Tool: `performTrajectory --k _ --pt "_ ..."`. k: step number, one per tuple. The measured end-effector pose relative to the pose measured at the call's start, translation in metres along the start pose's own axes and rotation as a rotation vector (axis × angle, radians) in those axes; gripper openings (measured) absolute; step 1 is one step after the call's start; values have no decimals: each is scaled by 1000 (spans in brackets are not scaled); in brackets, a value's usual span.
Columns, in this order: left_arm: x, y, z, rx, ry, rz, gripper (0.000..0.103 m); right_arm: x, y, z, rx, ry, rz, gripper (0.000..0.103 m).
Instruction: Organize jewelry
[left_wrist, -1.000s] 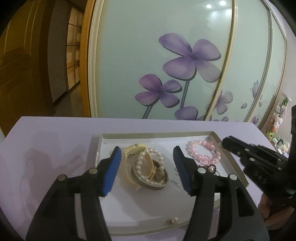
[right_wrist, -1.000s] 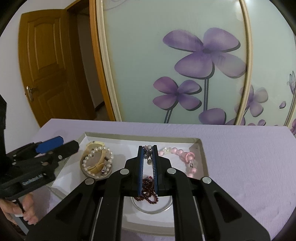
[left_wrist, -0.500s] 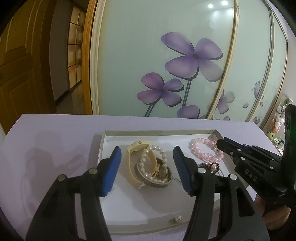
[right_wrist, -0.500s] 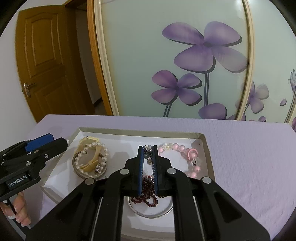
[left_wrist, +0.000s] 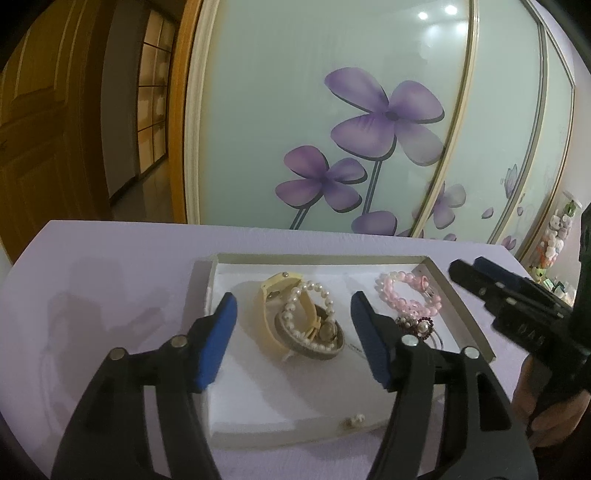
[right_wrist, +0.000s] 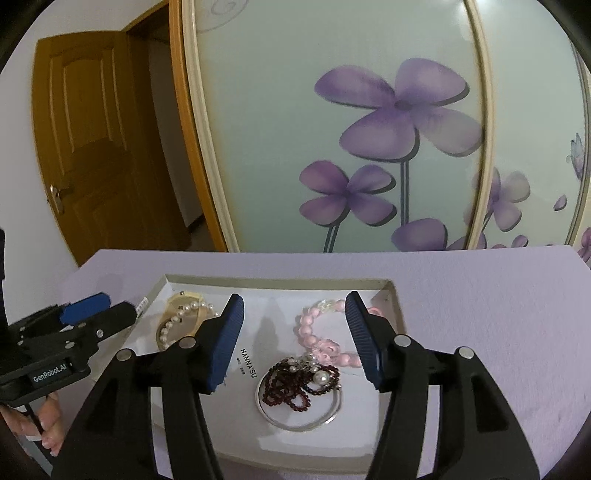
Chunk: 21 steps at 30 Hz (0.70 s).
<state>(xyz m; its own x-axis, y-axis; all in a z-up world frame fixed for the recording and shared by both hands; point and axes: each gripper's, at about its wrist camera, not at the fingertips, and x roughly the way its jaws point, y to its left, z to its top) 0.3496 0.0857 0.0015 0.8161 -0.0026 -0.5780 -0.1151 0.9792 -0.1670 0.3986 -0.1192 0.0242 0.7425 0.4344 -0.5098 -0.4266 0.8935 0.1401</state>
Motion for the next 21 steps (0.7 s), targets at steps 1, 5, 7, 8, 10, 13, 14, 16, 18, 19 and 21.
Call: performTrajectory --k 1,5,7,8,10,13,14,16,18,19,21 --pt "-4 1 -2 -5 -3 -3 67 -5 -1 0 6 -7 -2 68" --pt "-27 4 -11 -10 -35 3 77 -24 -4 0 10 -34 -8 87" --pt "-41 5 -16 -4 -63 19 85 -36 -2 -2 0 -55 -13 98" --pt "-50 5 -20 -1 -78 22 91 -42 -1 -4 -6 -65 -18 100" --pt "-64 7 -27 2 -103 29 97 -54 5 -9 -27 -89 -36 102" --pt "-82 6 -38 -1 -128 23 101 -69 17 -19 -81 -118 -87 102" --pt "-85 4 -41 -2 -131 20 101 -73 19 -22 -92 -127 -108 102" --pt "-91 1 -48 -1 -128 17 101 -84 28 -33 -116 -166 -165 102" --pt "-94 -4 -55 7 -121 21 101 -91 32 -40 -125 -158 -154 102" --pt "-98 -4 -57 11 -121 21 101 -94 34 -45 -124 -146 -137 102" --pt "-103 -6 -63 21 -128 21 101 -97 34 -51 -114 -124 -114 102"
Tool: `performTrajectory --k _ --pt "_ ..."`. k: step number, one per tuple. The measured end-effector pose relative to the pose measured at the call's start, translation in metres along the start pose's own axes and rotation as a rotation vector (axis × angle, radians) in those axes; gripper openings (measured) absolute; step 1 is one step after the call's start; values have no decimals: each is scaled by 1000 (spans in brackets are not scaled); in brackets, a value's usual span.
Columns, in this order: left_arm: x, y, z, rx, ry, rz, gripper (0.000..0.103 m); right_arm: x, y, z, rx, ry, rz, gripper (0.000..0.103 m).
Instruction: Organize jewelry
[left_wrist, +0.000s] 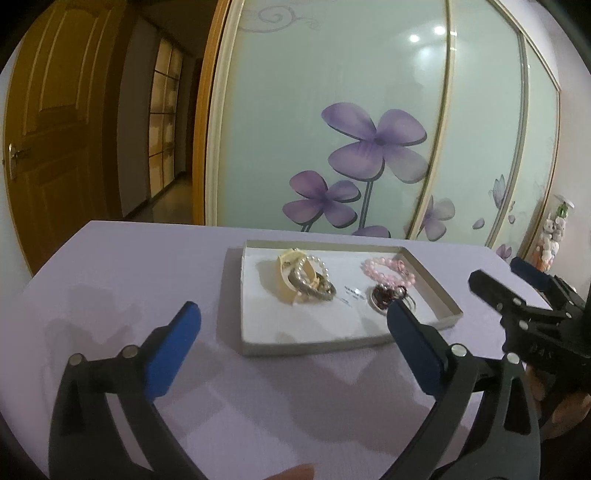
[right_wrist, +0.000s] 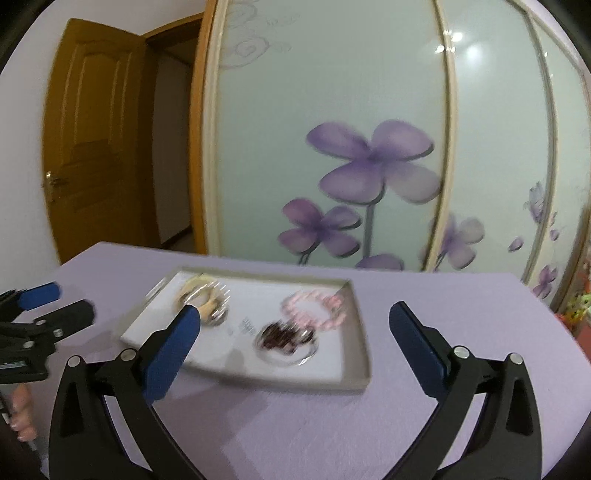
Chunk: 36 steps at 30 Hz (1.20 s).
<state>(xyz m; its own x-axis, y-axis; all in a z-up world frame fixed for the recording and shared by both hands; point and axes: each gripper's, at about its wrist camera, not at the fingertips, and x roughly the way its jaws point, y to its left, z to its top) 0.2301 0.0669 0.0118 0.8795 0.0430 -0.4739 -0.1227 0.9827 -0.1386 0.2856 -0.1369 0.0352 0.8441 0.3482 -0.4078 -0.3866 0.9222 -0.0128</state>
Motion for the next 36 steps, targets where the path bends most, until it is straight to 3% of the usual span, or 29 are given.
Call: performTrajectory --k 10,36 --pt "-33 -8 -20 28 -63 -16 101 -21 -9 -21 99 17 34 102" --pt "-32 -7 -24 11 -77 -69 101 -27 -4 -32 90 -10 69 102"
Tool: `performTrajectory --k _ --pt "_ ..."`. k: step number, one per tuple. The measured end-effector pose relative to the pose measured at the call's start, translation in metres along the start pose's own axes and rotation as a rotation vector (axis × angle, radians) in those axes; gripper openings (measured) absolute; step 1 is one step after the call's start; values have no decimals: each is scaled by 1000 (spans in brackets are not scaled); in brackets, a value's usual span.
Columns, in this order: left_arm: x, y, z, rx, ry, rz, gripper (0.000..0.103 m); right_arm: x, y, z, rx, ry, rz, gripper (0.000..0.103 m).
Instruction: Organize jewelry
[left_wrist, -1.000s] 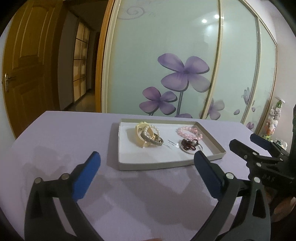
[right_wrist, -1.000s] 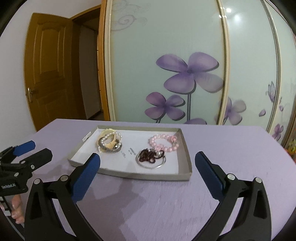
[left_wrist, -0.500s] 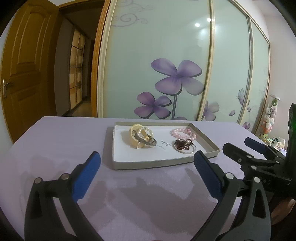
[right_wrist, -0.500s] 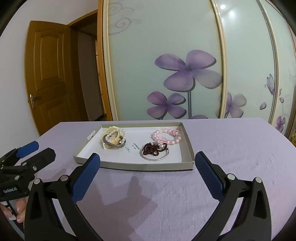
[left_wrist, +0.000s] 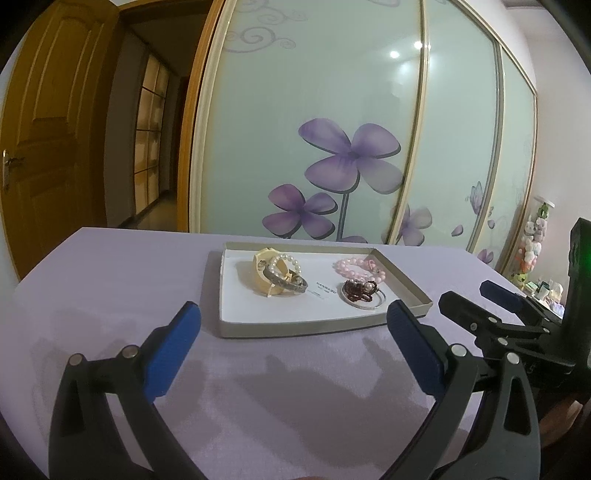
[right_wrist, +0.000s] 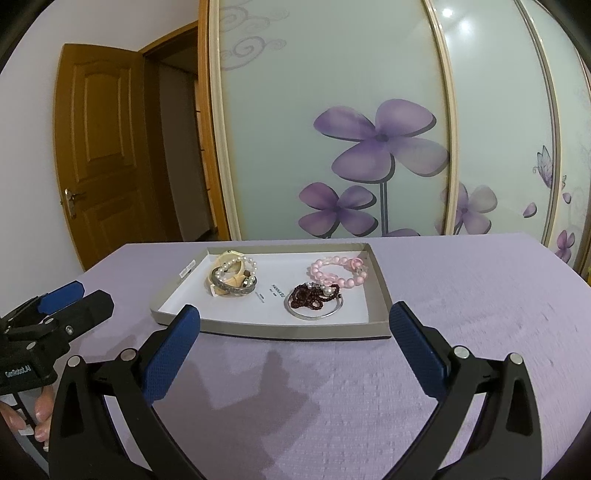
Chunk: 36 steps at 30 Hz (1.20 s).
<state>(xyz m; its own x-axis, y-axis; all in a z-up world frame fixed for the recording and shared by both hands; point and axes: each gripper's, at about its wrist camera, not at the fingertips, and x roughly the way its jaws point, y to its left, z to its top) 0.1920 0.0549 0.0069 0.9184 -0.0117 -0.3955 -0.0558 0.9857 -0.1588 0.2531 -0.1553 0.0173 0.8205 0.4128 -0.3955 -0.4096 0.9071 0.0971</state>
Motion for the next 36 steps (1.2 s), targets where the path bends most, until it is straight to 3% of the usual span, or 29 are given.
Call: performTrajectory --k 36 --pt "-18 -7 14 9 -2 10 101 -18 6 14 10 -16 9 102"
